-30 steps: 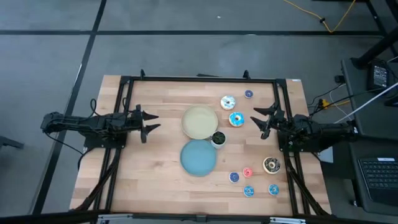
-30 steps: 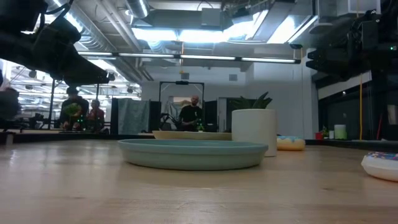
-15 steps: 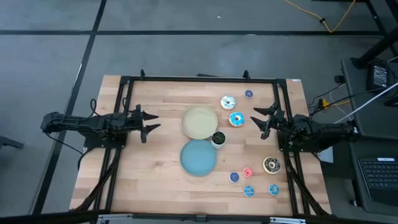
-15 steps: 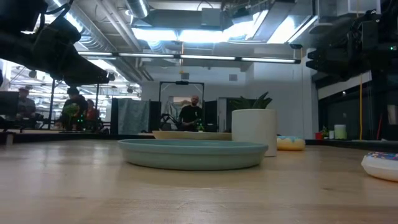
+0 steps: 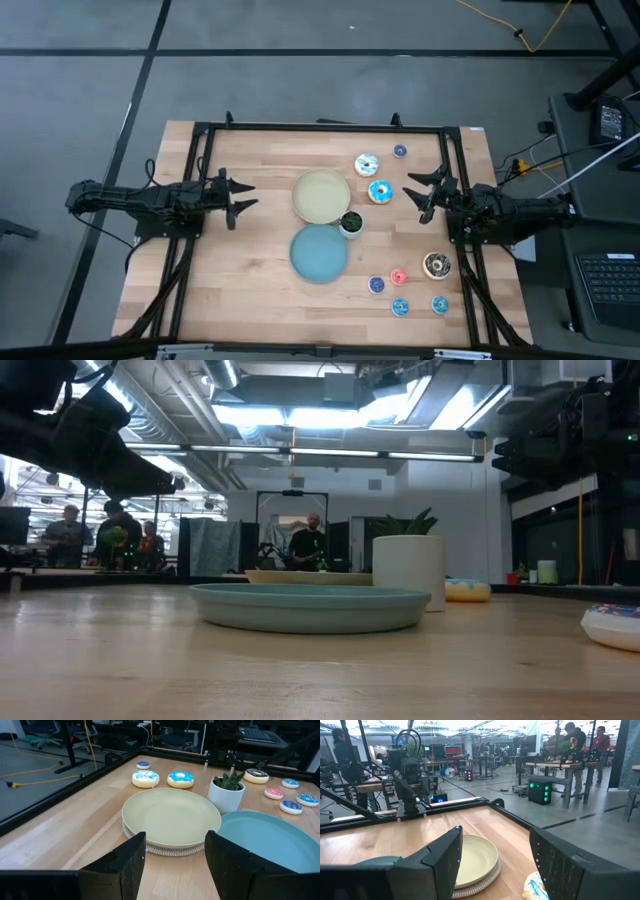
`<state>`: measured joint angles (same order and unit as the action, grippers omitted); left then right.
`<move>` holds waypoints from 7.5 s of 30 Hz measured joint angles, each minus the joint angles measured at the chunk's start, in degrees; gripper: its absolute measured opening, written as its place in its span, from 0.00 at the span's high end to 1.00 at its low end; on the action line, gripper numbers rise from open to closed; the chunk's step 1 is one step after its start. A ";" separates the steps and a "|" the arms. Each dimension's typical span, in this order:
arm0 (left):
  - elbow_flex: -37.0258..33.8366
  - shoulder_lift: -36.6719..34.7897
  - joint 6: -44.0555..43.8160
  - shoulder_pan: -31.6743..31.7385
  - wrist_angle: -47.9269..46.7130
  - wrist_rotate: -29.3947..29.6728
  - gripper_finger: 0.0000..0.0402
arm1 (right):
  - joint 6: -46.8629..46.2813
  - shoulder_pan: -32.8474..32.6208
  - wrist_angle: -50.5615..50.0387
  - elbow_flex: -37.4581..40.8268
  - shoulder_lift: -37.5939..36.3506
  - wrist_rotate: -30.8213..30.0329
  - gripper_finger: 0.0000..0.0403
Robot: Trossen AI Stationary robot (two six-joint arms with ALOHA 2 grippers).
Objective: Pick & Place donuts
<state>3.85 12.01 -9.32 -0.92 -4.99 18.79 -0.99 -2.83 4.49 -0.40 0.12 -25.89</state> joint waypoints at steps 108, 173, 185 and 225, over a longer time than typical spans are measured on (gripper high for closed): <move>-0.01 0.00 0.00 0.00 0.00 0.00 0.51 | -12.40 13.46 -42.38 -84.28 70.56 -25.03 0.42; 0.00 -11.89 0.00 0.00 0.46 0.00 0.51 | -30.48 53.68 -68.17 -82.50 99.66 12.37 0.42; 0.00 -11.89 0.00 0.01 0.46 0.00 0.51 | -33.52 53.52 -57.32 -71.24 99.76 18.66 0.42; -0.01 -11.89 0.00 0.01 0.44 0.00 0.51 | -21.17 44.59 -50.95 -67.67 107.61 9.75 0.42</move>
<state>3.84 0.12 -9.32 -0.91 -4.56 18.79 -22.16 41.76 -46.46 -68.07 107.73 -16.14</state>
